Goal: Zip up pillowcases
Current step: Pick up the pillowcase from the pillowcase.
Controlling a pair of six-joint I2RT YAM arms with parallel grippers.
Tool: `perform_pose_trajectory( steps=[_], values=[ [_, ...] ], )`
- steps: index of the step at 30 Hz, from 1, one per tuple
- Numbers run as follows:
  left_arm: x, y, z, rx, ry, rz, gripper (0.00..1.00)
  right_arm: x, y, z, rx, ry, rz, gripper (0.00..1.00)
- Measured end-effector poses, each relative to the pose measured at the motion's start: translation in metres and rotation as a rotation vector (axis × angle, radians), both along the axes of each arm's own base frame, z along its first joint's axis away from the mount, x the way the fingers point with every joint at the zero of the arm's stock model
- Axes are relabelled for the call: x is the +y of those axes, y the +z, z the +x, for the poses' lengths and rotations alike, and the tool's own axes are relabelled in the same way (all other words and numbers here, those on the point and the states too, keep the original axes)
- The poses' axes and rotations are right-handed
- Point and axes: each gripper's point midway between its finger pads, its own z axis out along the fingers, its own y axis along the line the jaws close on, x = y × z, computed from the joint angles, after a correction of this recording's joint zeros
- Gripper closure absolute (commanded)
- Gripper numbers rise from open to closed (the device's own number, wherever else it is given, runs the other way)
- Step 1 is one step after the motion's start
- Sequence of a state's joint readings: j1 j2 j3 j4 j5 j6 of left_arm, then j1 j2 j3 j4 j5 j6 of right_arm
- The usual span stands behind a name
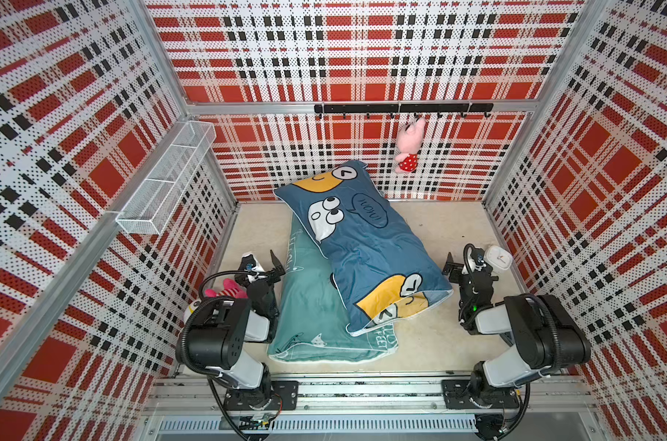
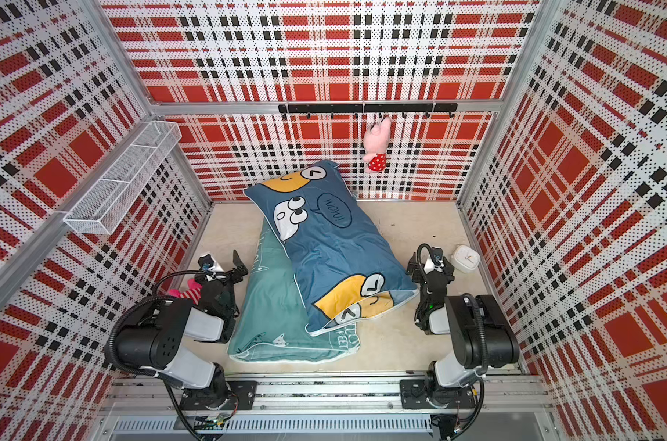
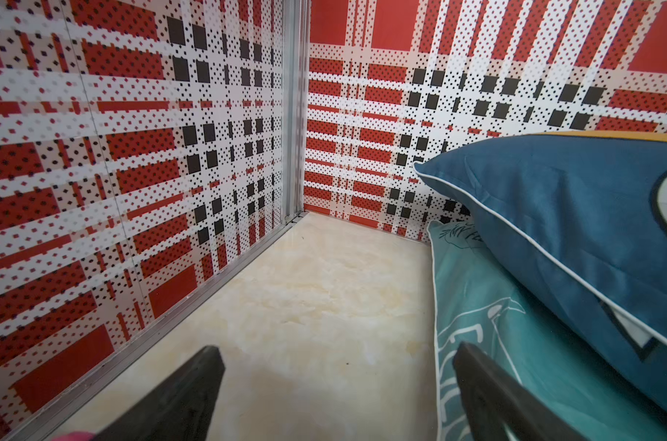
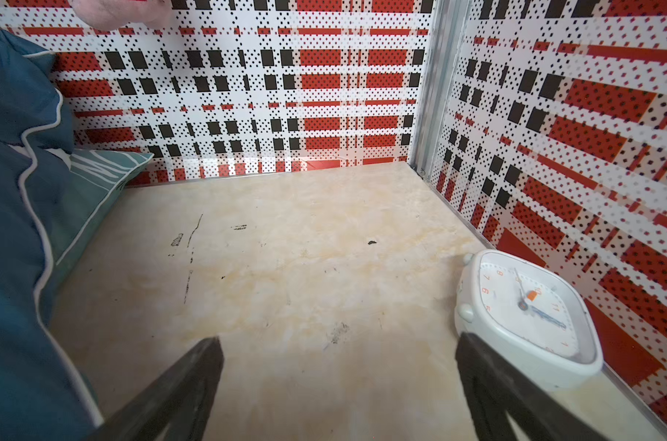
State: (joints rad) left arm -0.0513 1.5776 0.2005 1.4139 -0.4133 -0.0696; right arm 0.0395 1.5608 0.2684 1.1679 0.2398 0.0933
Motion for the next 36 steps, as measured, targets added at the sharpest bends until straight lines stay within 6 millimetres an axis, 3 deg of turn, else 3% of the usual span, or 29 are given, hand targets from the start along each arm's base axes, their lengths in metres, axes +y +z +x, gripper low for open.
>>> perform_pose_trajectory(
  steps=[25,26,28,30,33,35,36],
  values=[
    [-0.002,0.002,-0.001,0.014,0.004,0.011,0.02,0.000,-0.002,-0.001,0.024,0.001,0.000,0.00],
    [-0.004,0.006,-0.003,0.021,0.012,0.019,0.02,0.000,0.001,-0.001,0.046,0.000,-0.001,0.00],
    [-0.019,0.033,-0.006,-0.012,0.002,0.027,0.02,0.001,0.022,0.005,0.047,0.004,-0.001,0.00],
    [-0.047,0.079,-0.004,-0.076,-0.046,-0.003,0.02,0.004,0.065,0.014,0.011,0.019,0.012,0.00],
    [-0.095,0.144,-0.003,-0.152,-0.199,-0.124,0.02,0.011,0.114,0.016,-0.007,0.053,0.058,0.00],
    [-0.130,0.160,-0.009,-0.131,-0.342,-0.199,0.01,0.020,0.127,0.011,0.033,0.091,0.098,0.00],
    [-0.147,0.159,-0.012,-0.092,-0.410,-0.228,0.01,0.028,0.127,0.006,0.073,0.122,0.121,0.00]
  ],
)
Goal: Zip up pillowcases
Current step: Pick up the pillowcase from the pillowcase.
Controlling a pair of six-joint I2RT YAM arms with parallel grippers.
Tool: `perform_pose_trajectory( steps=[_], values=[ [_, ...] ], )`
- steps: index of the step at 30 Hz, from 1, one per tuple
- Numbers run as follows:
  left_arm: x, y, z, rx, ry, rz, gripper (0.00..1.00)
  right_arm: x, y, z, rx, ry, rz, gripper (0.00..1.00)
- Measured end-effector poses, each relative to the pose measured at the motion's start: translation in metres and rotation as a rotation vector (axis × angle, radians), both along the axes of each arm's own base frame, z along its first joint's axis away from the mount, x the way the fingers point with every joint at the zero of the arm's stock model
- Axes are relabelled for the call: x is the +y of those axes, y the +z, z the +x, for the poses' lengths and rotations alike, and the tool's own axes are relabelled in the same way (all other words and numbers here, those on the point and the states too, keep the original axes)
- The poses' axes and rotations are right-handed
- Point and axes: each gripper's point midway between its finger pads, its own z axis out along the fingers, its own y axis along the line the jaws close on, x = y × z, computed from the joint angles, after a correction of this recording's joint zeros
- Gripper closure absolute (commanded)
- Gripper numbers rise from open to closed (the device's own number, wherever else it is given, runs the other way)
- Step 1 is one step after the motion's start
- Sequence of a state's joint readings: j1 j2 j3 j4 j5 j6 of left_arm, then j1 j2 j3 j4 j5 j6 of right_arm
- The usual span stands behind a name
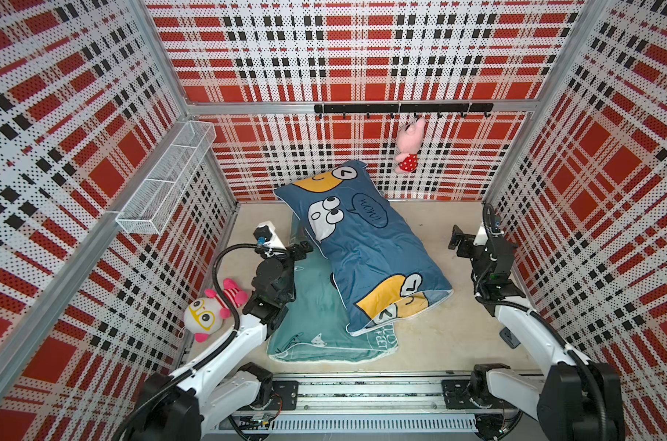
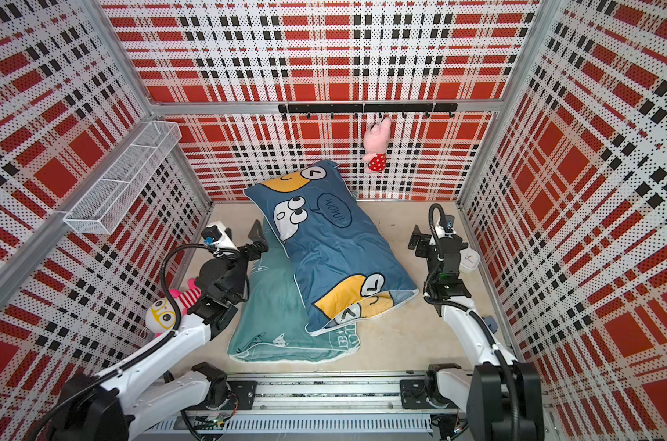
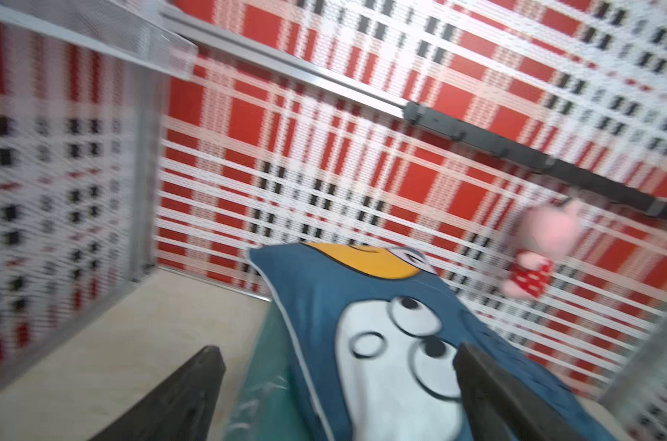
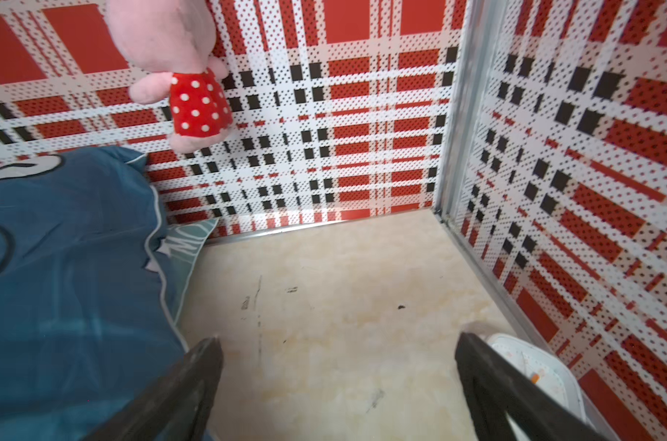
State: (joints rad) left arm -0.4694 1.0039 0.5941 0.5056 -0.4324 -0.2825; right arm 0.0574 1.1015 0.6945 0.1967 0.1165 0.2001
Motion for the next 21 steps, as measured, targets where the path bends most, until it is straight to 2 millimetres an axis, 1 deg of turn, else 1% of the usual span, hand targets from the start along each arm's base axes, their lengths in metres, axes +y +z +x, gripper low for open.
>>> perform_pose_trajectory(
  steps=[1,2,4,5,7,10,13,16,18,21],
  values=[
    [-0.017,-0.008,-0.004,0.050,-0.075,-0.012,0.01,0.008,-0.002,-0.004,0.032,0.031,0.011,0.00],
    [-0.034,-0.019,-0.009,0.111,-0.141,-0.021,0.00,0.022,-0.008,-0.012,0.083,0.076,0.023,0.00],
    [-0.066,-0.051,-0.024,0.250,-0.270,-0.035,0.03,0.057,-0.023,-0.029,0.179,0.185,0.034,0.03],
    [-0.082,-0.069,-0.034,0.321,-0.336,-0.042,0.04,0.076,-0.031,-0.038,0.227,0.251,0.039,0.05],
    [-0.107,-0.097,-0.057,0.444,-0.445,-0.081,0.06,0.108,-0.044,-0.058,0.313,0.370,0.057,0.09],
    [-0.138,-0.130,-0.092,0.590,-0.581,-0.151,0.07,0.142,-0.056,-0.083,0.412,0.504,0.092,0.16],
    [-0.155,-0.149,-0.119,0.700,-0.666,-0.206,0.06,0.164,-0.062,-0.102,0.472,0.600,0.136,0.18],
    [-0.161,-0.151,-0.136,0.753,-0.721,-0.275,0.03,0.176,-0.064,-0.112,0.500,0.661,0.191,0.18],
    [-0.161,-0.154,-0.143,0.763,-0.748,-0.325,0.01,0.180,-0.067,-0.115,0.518,0.680,0.212,0.16],
    [-0.157,-0.169,-0.146,0.786,-0.742,-0.375,0.02,0.183,-0.072,-0.113,0.536,0.691,0.212,0.11]
  ],
)
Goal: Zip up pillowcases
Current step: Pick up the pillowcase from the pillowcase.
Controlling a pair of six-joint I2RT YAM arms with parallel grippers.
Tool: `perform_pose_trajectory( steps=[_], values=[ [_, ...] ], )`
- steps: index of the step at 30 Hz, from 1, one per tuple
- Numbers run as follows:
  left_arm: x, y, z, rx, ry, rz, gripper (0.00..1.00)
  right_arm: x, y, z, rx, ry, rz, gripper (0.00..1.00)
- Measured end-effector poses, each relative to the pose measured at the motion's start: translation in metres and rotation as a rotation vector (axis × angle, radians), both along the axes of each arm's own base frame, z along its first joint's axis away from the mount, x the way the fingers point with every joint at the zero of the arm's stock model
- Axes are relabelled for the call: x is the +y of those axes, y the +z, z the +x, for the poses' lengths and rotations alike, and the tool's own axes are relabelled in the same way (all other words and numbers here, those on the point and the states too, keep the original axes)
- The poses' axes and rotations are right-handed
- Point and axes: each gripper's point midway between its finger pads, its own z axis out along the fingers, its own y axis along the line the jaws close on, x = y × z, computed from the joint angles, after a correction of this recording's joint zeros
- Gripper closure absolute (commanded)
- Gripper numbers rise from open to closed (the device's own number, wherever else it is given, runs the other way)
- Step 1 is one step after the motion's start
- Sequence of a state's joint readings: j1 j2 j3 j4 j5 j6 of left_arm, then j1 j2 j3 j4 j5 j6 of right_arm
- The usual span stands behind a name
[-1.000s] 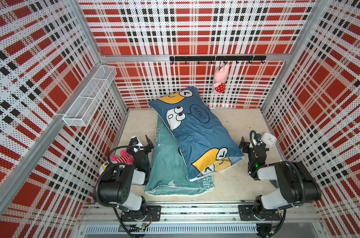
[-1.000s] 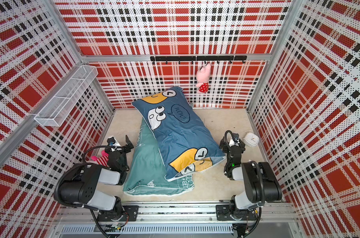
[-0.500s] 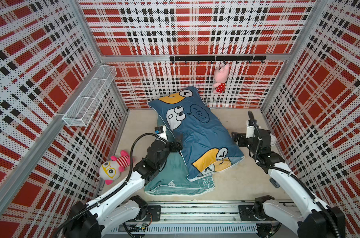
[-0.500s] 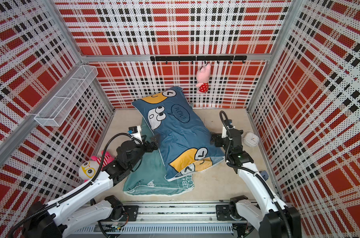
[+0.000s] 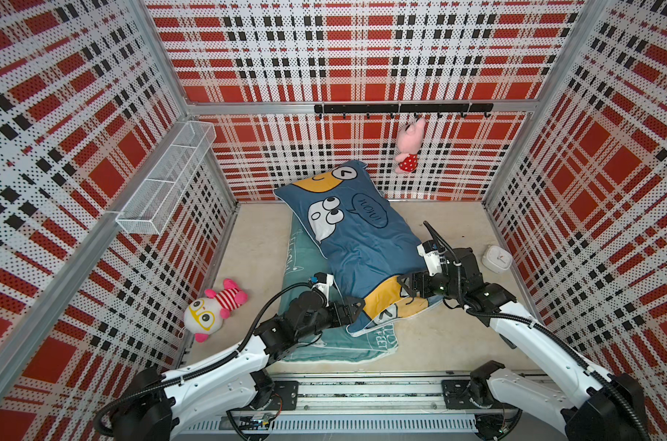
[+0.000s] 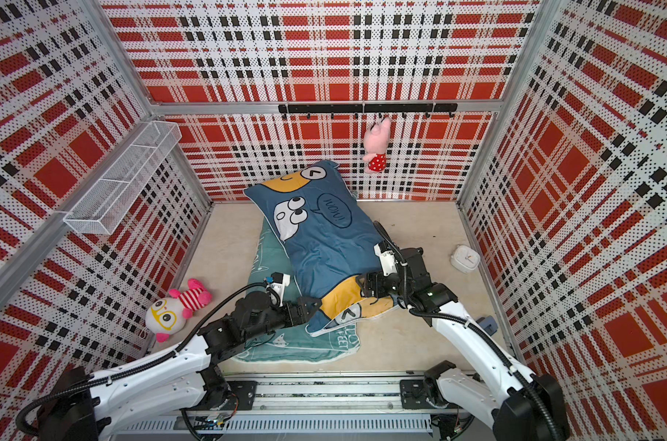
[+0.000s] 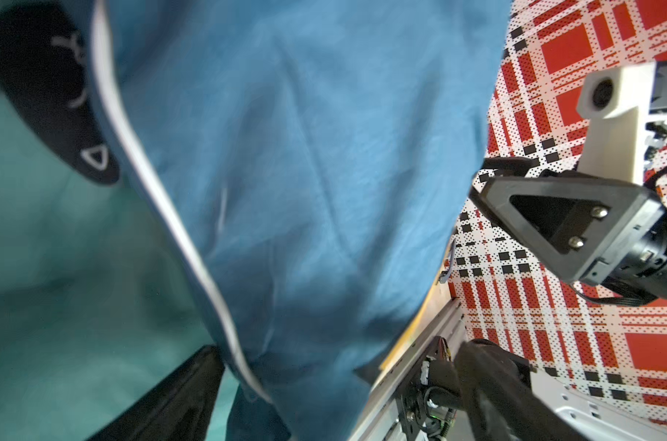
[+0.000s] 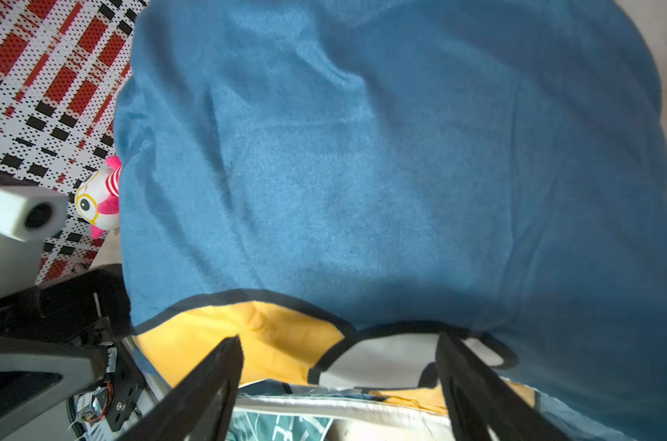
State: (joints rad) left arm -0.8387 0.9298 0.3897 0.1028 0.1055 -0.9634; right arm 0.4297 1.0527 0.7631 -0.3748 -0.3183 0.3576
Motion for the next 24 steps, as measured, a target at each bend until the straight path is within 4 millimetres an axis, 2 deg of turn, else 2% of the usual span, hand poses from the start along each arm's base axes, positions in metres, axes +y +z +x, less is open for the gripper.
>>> perform_pose_trajectory(
  steps=[3,7,11,14,17,19,21,24],
  values=[
    [0.012,-0.006,0.019,0.015,0.067,-0.035,0.02,-0.004,0.001,0.012,0.010,-0.003,-0.021,0.09],
    [0.027,0.007,0.066,-0.024,0.176,-0.074,0.02,-0.026,0.027,0.055,-0.040,-0.068,-0.011,0.06],
    [0.015,0.040,0.103,-0.107,0.186,-0.107,0.02,-0.037,0.056,0.103,-0.106,-0.090,0.002,0.02],
    [0.003,0.057,0.127,-0.155,0.177,-0.119,0.02,-0.024,0.068,0.145,-0.138,-0.046,0.020,0.00],
    [-0.001,0.053,0.148,-0.162,0.190,-0.118,0.02,-0.007,0.063,0.186,-0.133,0.008,0.050,0.00],
    [0.001,0.044,0.158,-0.153,0.204,-0.111,0.02,0.004,0.049,0.208,-0.109,0.035,0.060,0.00],
    [0.001,0.038,0.163,-0.144,0.213,-0.110,0.14,0.012,0.032,0.226,-0.084,0.050,0.062,0.00],
    [-0.001,0.033,0.167,-0.143,0.213,-0.110,0.39,0.023,0.005,0.242,-0.039,0.080,0.073,0.00]
  ],
)
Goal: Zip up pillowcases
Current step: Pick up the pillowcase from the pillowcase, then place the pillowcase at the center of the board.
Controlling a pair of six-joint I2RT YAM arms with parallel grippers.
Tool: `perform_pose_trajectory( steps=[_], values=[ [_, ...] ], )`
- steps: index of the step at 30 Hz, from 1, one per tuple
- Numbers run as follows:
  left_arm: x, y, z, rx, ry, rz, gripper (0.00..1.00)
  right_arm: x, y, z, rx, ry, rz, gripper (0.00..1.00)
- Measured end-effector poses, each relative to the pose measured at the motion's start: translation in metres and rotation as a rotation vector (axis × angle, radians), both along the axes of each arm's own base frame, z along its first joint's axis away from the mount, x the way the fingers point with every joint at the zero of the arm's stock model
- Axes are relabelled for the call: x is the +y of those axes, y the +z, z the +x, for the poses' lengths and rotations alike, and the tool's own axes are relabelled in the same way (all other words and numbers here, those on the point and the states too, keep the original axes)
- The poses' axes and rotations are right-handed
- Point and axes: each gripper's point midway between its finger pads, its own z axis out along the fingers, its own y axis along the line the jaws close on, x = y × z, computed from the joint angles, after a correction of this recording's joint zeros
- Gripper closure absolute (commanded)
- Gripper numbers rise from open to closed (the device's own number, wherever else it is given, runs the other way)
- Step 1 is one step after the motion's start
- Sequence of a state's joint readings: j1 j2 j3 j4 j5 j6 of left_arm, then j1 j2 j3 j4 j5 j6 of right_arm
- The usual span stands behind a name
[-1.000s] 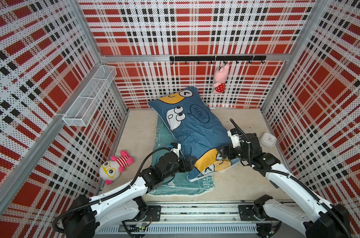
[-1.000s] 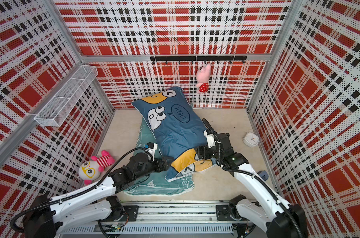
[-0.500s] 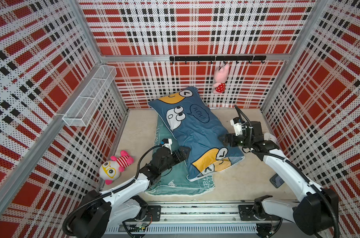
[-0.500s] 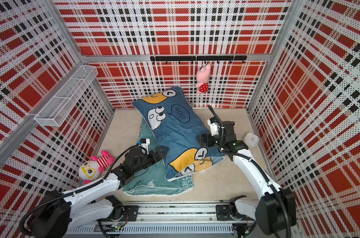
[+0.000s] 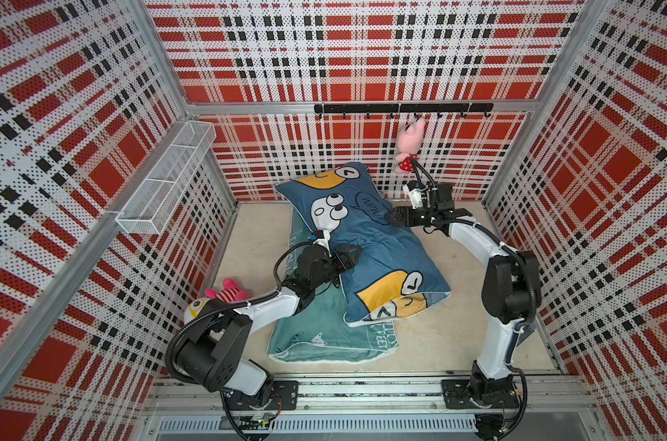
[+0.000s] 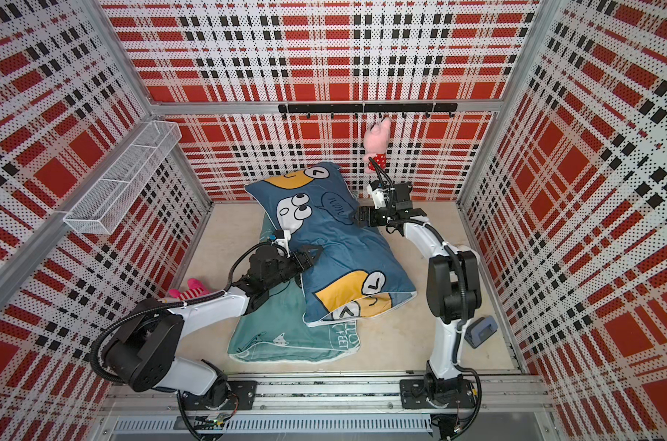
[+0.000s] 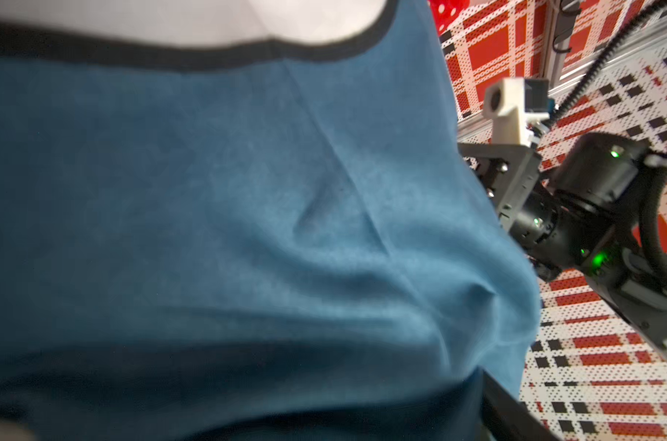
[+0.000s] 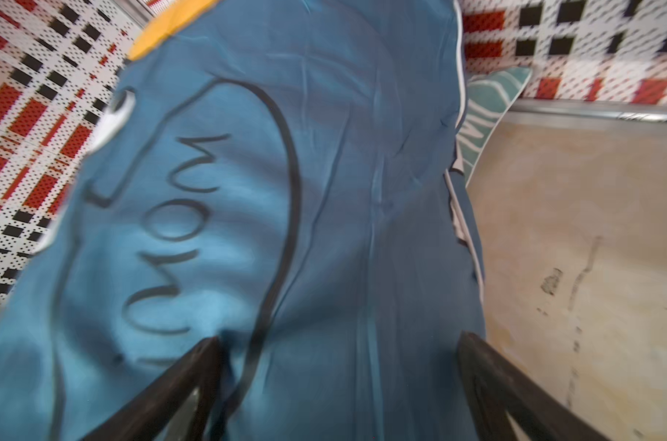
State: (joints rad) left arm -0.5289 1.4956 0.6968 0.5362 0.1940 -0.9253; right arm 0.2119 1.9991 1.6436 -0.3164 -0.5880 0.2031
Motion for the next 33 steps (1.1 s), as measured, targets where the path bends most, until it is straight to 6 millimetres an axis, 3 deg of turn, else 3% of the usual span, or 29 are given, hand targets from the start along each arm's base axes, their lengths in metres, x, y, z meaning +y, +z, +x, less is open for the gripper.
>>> perform_pose_trajectory(
  steps=[2,3,6,11,16,21,25,28,33],
  values=[
    [-0.001,0.000,0.001,-0.006,-0.002,-0.001,0.53,0.008,-0.013,0.000,0.025,0.026,0.008,0.04],
    [-0.001,0.000,0.002,-0.010,-0.003,0.000,0.59,0.013,-0.016,-0.002,0.031,0.043,0.012,0.11],
    [-0.001,-0.002,0.002,-0.010,-0.003,0.003,0.76,0.029,-0.013,-0.009,0.028,0.087,0.031,0.50],
    [-0.011,0.003,0.008,-0.019,-0.008,0.043,0.92,0.037,-0.004,-0.022,0.009,0.103,0.047,0.99],
    [-0.044,0.025,0.007,-0.066,-0.048,0.136,1.00,0.009,0.020,-0.037,-0.013,0.011,0.048,1.00],
    [-0.105,0.043,-0.011,-0.116,-0.154,0.203,1.00,-0.055,0.050,-0.056,-0.041,-0.152,0.043,1.00],
    [-0.155,0.044,-0.025,-0.139,-0.239,0.225,1.00,-0.105,0.067,-0.070,-0.062,-0.262,0.035,1.00],
    [-0.193,0.031,-0.030,-0.140,-0.293,0.246,1.00,-0.142,0.062,-0.075,-0.045,-0.341,0.019,1.00],
    [-0.235,-0.014,-0.023,-0.111,-0.336,0.336,1.00,-0.181,0.024,-0.082,0.024,-0.447,-0.029,1.00]
  ],
)
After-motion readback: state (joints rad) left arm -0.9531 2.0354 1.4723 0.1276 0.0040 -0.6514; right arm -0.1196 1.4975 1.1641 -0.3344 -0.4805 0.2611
